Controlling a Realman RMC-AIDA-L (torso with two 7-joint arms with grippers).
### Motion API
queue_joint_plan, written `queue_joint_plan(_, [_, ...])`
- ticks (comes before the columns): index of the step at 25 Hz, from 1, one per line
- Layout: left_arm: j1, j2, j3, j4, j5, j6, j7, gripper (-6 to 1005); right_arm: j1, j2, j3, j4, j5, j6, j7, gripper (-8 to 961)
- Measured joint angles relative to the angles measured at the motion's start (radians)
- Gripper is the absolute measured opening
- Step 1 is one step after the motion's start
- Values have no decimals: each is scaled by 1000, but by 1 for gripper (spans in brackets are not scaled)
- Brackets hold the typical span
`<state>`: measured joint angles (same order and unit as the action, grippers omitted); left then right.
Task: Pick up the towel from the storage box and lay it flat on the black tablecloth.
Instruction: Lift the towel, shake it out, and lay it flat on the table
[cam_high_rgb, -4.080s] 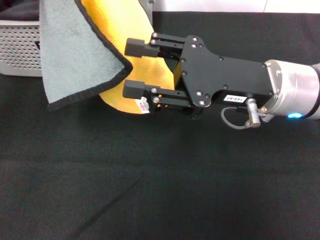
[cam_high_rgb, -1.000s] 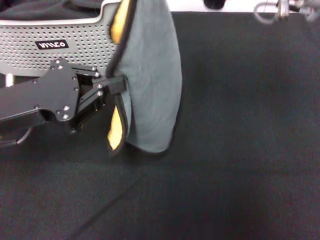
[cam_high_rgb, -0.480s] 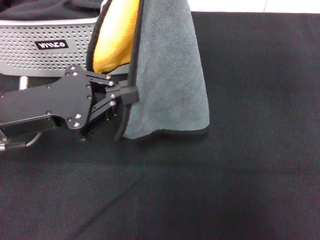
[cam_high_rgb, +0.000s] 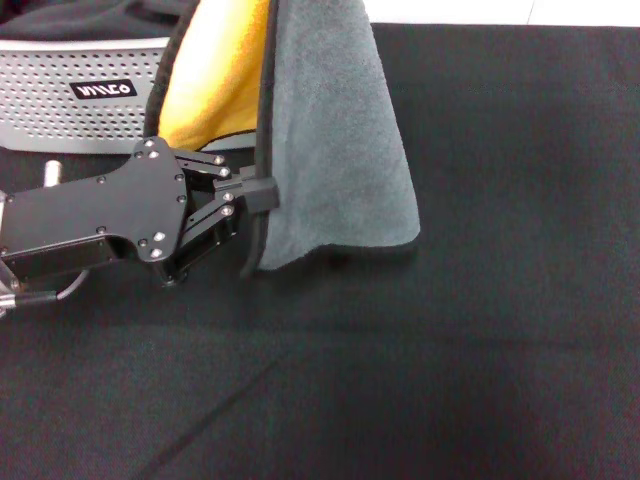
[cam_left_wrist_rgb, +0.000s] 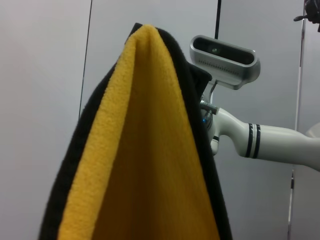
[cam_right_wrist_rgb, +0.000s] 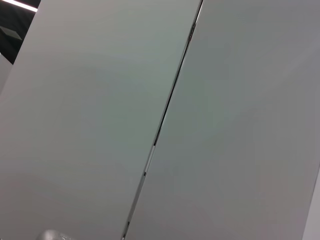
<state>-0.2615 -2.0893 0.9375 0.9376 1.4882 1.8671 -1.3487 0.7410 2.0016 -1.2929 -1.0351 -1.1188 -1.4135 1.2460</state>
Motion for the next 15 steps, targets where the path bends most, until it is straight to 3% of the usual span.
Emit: queue_joint_plan(15, [-11, -1, -5, -64, 0, -45, 6, 158, 18, 9, 3, 6, 0, 26, -3, 4])
